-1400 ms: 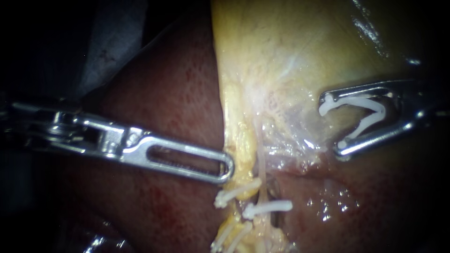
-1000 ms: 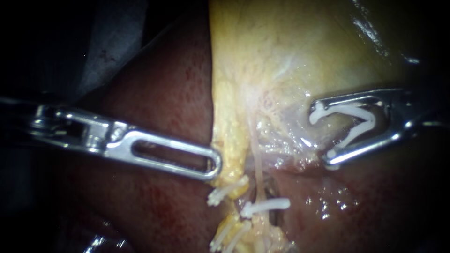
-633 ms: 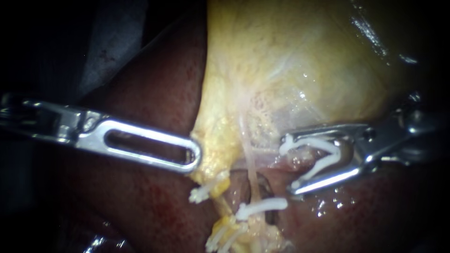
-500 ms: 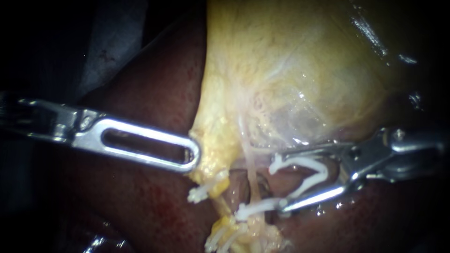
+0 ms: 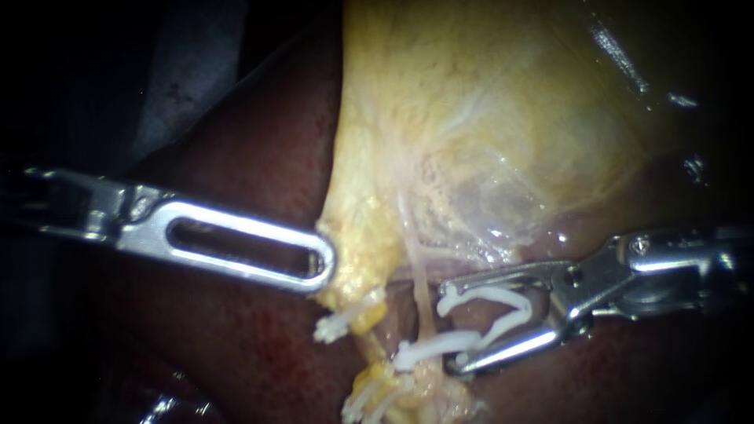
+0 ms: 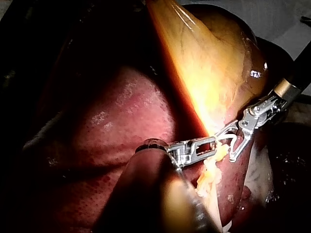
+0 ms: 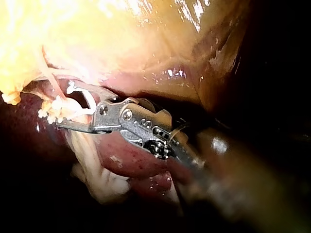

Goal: Clipping second clip right tube

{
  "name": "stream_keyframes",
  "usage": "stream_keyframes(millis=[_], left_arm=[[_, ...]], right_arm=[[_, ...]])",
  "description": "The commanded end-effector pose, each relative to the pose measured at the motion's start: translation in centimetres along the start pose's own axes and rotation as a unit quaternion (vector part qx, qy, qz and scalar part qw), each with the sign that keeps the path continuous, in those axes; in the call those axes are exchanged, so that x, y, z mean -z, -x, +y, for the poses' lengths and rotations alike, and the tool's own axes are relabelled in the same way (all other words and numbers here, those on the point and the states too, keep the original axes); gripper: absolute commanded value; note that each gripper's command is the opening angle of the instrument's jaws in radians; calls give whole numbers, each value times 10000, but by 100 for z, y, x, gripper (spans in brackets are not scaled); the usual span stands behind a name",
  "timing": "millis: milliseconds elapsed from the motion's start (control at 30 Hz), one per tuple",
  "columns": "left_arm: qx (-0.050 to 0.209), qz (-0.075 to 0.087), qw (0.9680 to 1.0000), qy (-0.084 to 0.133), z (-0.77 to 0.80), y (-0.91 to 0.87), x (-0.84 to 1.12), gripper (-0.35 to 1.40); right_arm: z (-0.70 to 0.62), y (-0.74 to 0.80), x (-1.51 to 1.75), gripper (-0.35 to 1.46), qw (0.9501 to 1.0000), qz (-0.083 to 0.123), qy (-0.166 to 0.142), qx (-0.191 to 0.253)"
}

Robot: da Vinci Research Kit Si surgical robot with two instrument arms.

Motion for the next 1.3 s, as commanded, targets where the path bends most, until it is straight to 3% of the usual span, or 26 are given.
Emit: stream_keyframes(millis=[33, 533, 833, 900, 967, 1067, 1300], left_arm=[[0, -1, 10000, 4, 0, 0, 0, -35], [2, -5, 10000, 6, -2, -1, -1, -35], [2, -7, 10000, 7, -2, -1, -1, -35], [2, -7, 10000, 7, -2, -1, -1, -35], [2, -7, 10000, 7, -2, -1, -1, -35], [2, -7, 10000, 7, -2, -1, -1, -35], [2, -7, 10000, 7, -2, -1, -1, -35]], right_arm=[[2, 0, -2, 55, 10000, -3, 10, -1], [11, 0, -47, 53, 10000, -43, -4, -54], [17, -2, -47, 45, 9997, -60, 15, -239], [18, -2, -45, 36, 9996, -73, 17, -272], [20, -3, -42, 1, 9992, -128, 26, -369], [24, -3, -35, -26, 9989, -175, 51, -433], [26, -3, -31, -35, 9983, -176, 37, -549]])
